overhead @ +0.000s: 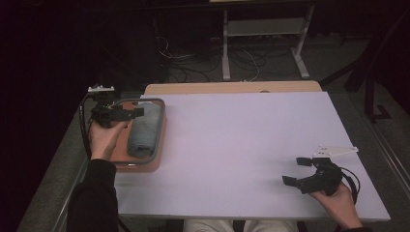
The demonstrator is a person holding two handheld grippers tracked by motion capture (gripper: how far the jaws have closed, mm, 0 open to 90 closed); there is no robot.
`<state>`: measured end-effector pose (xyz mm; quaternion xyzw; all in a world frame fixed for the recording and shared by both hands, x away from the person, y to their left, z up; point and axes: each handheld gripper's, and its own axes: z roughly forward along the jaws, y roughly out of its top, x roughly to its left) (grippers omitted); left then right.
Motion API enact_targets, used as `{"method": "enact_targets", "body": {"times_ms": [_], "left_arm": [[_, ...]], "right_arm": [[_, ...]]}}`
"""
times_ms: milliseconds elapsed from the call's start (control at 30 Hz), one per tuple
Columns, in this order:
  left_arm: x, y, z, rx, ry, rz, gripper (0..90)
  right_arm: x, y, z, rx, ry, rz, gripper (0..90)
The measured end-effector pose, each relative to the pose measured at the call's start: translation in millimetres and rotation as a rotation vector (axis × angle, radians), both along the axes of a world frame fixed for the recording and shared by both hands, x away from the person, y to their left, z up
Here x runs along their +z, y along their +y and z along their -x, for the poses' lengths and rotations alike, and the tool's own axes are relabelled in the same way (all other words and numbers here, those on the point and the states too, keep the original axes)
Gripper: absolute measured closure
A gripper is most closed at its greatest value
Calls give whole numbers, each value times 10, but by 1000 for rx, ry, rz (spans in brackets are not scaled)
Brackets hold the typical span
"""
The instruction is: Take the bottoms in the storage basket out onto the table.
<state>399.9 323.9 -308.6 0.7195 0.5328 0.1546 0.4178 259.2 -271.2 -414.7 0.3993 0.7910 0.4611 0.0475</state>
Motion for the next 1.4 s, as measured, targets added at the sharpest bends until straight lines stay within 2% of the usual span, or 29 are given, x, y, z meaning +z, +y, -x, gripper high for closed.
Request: {"method": "enact_targets", "body": {"times_ms": [233,267,467,767,933,967,1400], "left_arm": [[-91,20,-59,16,13,10,3],[-141,19,-77,13,22,-1,3],[-278,32,-128,18,54,-2,2],[-417,53,-162,22,88,-4,2],[-468,53,-188,18,111,-12,1],[-485,54,-206,13,120,-2,1],[-604,82,-306,23,156,-16,1]], "right_arm": [[0,-2,-1,0,0,1,0],[0,-2,-1,0,0,2,0],[-2,7,-2,4,0,4,0],[-7,10,-4,3,1,6,0],[-9,21,-4,6,1,11,0],[-10,21,-4,6,1,12,0],[-15,18,-2,2,1,17,0]]}}
